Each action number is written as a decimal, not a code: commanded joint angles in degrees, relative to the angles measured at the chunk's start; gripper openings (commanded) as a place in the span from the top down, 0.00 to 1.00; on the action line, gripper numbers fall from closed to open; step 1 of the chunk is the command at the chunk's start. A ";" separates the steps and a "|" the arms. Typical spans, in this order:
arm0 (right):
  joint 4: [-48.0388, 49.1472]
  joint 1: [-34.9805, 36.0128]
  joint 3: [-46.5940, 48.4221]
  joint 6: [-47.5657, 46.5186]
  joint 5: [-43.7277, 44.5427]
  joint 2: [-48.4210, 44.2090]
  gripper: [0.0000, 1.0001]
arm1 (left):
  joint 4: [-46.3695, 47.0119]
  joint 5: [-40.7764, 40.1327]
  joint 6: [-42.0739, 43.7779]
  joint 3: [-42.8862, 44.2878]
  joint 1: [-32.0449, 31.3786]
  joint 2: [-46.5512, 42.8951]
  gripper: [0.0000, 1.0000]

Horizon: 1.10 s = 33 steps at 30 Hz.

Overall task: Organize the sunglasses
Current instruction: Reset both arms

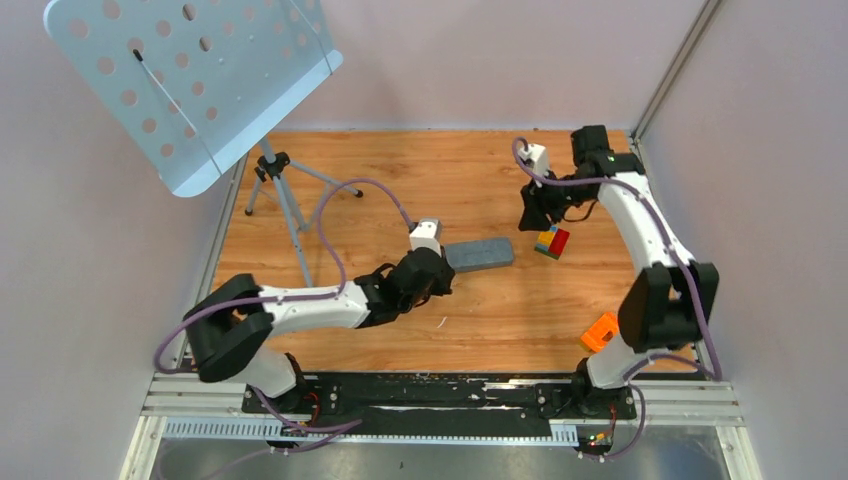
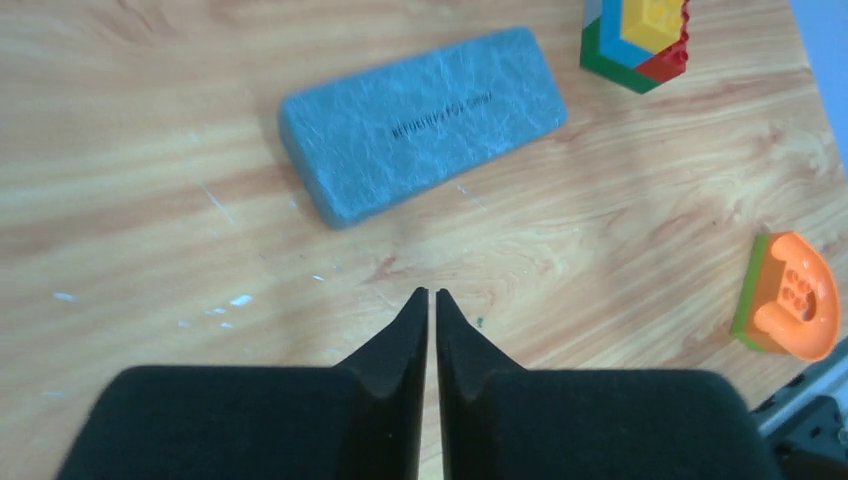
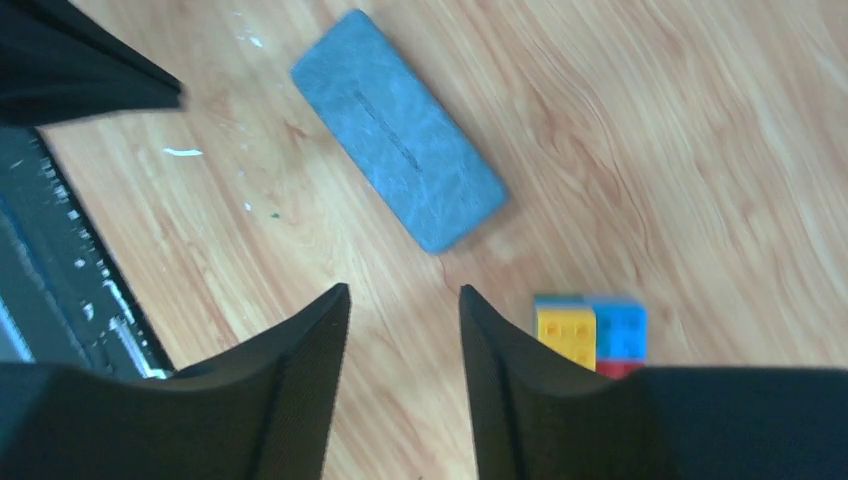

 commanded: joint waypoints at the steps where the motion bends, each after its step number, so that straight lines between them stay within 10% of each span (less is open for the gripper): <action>1: 13.08 -1.83 -13.21 11.11 7.87 -11.85 0.48 | -9.46 -8.71 17.77 -0.70 -0.67 -8.13 0.84; 7: 25.09 -1.83 -28.21 17.82 12.98 -29.29 0.01 | -17.53 -17.85 30.95 -4.22 -1.17 -23.25 0.59; 10: 28.35 -1.84 -32.44 22.83 13.90 -34.67 0.00 | -19.36 -21.94 34.05 -5.94 -1.13 -30.13 0.45; 12: 31.26 -1.87 -35.15 27.07 16.52 -38.29 0.00 | -20.84 -23.55 33.40 -5.85 -1.19 -33.49 0.04; 13: 32.70 -1.91 -36.51 29.52 18.77 -39.67 0.00 | -22.24 -23.14 33.12 -5.09 -1.17 -34.94 0.01; 20: 31.71 -2.13 -38.56 32.72 29.63 -41.58 0.00 | -33.08 -29.65 23.65 -0.42 -0.75 -37.62 0.00; 33: 36.79 -4.69 -43.39 34.63 20.68 -42.80 0.00 | -21.23 -12.26 45.24 -9.71 0.58 -36.76 0.00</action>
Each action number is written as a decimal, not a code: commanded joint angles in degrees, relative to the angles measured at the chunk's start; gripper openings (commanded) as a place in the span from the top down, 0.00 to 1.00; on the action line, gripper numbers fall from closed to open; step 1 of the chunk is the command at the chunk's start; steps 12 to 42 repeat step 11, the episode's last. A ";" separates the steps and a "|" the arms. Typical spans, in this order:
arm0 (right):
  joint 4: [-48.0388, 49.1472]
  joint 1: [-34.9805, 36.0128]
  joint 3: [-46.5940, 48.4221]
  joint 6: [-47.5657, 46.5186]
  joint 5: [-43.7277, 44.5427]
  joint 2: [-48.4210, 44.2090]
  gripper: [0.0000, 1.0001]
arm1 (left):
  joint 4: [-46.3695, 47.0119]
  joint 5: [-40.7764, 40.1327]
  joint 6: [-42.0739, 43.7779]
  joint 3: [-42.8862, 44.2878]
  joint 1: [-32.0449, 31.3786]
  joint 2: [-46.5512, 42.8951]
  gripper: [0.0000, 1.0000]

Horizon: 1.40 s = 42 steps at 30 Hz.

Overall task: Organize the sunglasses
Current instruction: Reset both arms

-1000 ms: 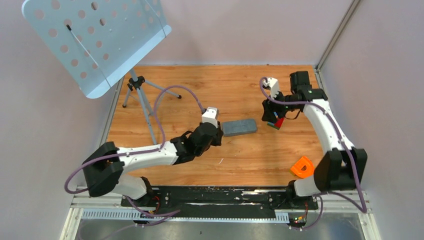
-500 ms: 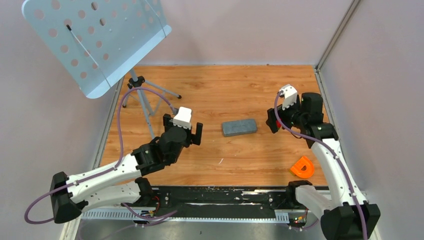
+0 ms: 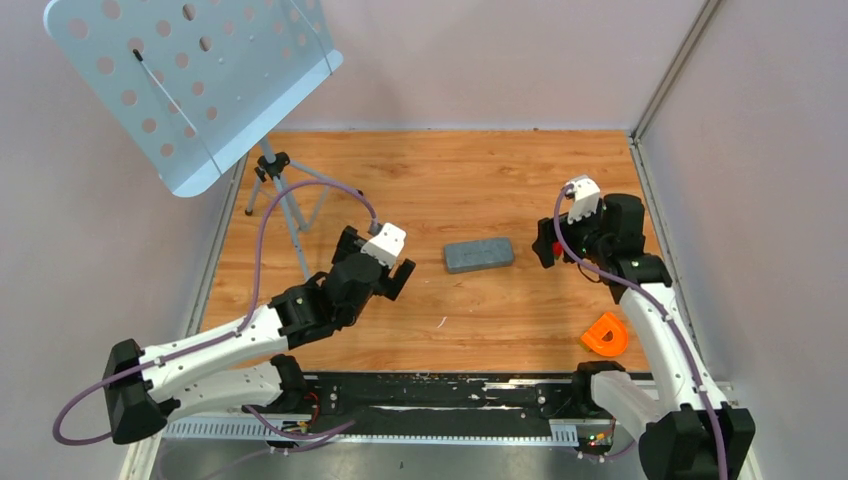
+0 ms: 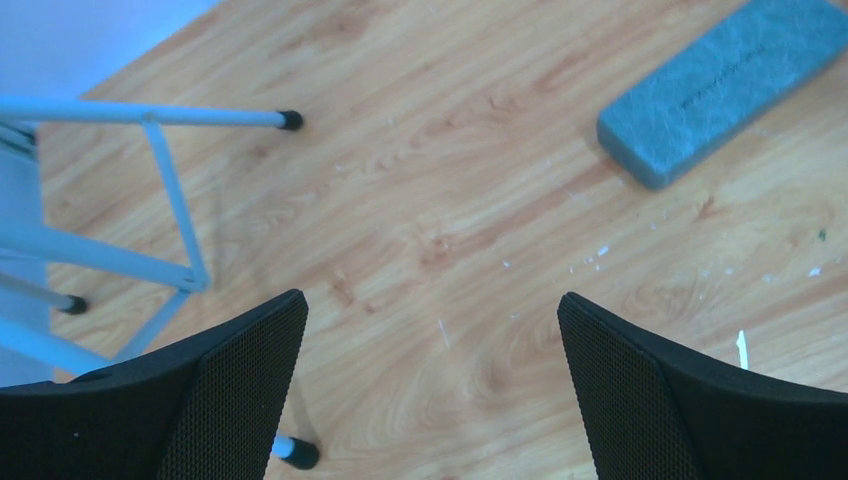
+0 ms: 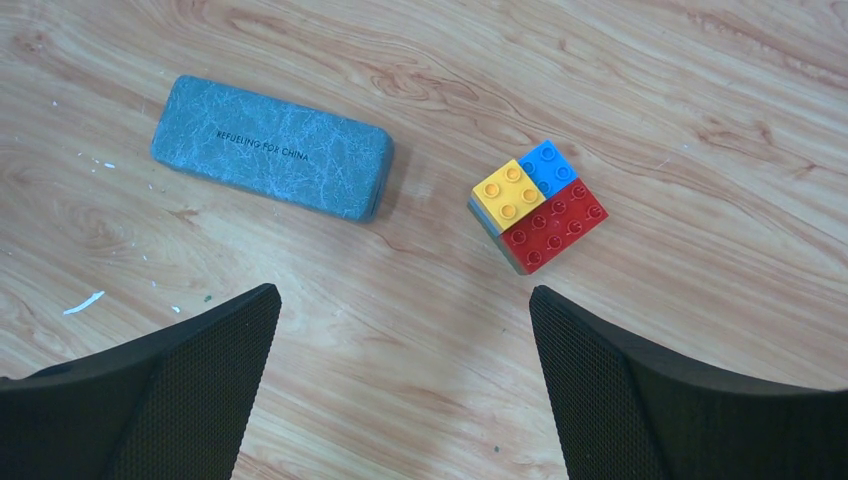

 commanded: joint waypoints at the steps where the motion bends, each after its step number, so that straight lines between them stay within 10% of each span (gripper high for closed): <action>1: 2.50 -1.49 -2.39 1.39 -1.81 -1.11 0.00 | 8.83 8.32 2.28 -9.33 0.78 -2.31 0.00; 42: 4.92 -2.18 -4.53 1.21 -3.55 -0.72 0.00 | 9.15 6.86 -0.37 -7.35 3.56 0.22 0.00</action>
